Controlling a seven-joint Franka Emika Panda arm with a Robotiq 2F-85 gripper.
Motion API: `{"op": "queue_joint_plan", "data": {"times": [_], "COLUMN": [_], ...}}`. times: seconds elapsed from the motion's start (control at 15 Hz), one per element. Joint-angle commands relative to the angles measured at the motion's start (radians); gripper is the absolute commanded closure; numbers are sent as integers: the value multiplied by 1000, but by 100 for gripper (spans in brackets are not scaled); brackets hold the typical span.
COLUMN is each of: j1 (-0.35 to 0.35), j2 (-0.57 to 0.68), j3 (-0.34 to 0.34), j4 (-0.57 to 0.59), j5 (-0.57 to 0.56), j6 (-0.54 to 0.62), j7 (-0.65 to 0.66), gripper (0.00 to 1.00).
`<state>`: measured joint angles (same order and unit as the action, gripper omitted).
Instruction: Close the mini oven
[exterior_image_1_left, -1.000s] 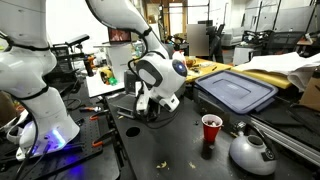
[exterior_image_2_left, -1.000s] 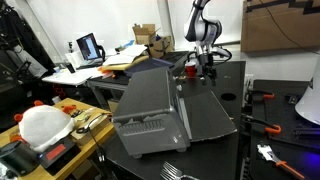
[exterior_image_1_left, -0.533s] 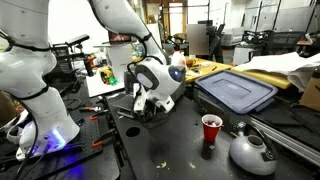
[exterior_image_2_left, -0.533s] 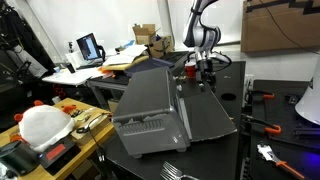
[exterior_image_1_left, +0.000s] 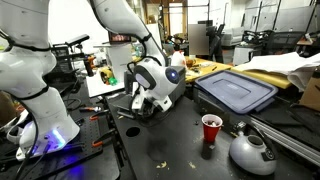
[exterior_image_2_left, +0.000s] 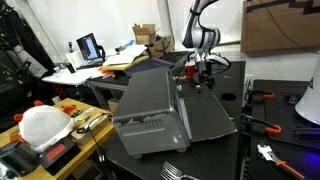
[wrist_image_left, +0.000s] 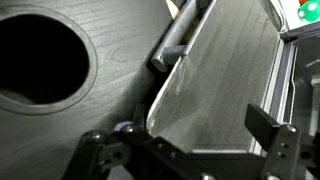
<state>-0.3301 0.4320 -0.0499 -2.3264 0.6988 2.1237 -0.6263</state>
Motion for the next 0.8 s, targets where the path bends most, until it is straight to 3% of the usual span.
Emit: {"op": "queue_joint_plan", "data": {"times": [0.0, 0.73], "j1": [20, 118], "j2": [-92, -352], "j3": [-1, -1], "j4": [-57, -126], "j5": [39, 16], "j6": [7, -26], "j7": [16, 126], "gripper": [0, 0]}}
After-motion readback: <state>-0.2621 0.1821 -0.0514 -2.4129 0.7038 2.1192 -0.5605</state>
